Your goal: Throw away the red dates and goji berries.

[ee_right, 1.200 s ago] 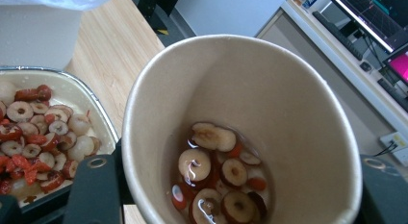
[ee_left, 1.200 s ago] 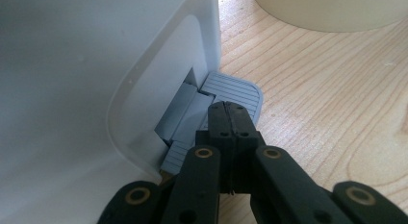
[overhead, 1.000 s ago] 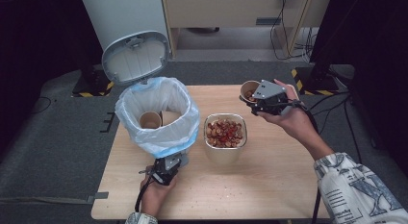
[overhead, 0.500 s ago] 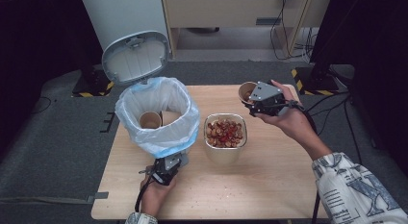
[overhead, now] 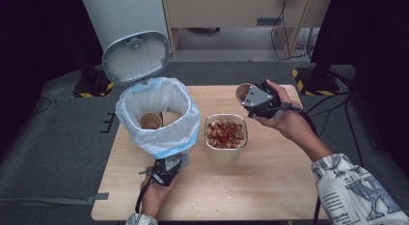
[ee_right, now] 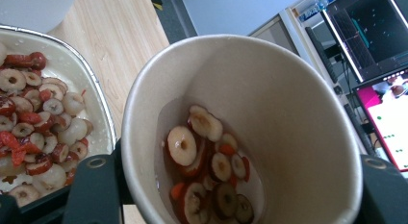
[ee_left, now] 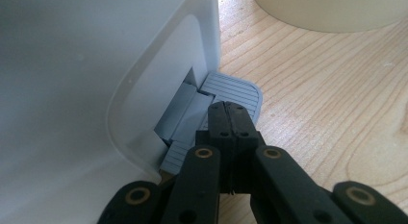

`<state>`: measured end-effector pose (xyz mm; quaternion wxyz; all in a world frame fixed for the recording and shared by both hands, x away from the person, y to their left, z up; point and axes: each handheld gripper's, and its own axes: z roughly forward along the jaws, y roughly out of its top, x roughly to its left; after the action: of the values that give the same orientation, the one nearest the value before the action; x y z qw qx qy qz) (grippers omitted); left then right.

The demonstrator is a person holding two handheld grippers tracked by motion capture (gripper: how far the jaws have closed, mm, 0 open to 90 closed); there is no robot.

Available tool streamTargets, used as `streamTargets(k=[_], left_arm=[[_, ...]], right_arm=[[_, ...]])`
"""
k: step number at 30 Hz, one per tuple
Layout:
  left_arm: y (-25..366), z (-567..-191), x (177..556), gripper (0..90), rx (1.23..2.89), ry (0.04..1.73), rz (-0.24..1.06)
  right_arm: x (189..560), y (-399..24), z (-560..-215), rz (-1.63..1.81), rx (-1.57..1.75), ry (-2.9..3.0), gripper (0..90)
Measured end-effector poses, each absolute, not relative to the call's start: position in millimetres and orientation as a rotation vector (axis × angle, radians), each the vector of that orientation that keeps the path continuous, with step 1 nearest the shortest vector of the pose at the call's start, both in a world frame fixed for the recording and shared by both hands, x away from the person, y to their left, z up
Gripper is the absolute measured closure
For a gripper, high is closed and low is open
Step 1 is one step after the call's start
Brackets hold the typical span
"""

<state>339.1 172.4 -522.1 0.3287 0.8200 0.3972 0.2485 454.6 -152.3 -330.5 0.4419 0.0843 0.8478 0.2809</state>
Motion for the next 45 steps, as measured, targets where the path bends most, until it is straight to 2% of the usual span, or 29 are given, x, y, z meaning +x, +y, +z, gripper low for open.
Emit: streamTargets(k=[15,24,45], left_arm=[[172,-522,339,89.8,2.146,1.042,0.650],[173,-522,340,89.8,2.155,1.026,0.651],[173,-522,340,89.8,2.151,1.030,0.649]], right_arm=[[455,-147,-325,0.666,0.187,2.096,35.3],[447,-135,-323,0.533,0.062,2.084,35.1],[447,-136,-320,0.545,0.073,2.087,35.1]])
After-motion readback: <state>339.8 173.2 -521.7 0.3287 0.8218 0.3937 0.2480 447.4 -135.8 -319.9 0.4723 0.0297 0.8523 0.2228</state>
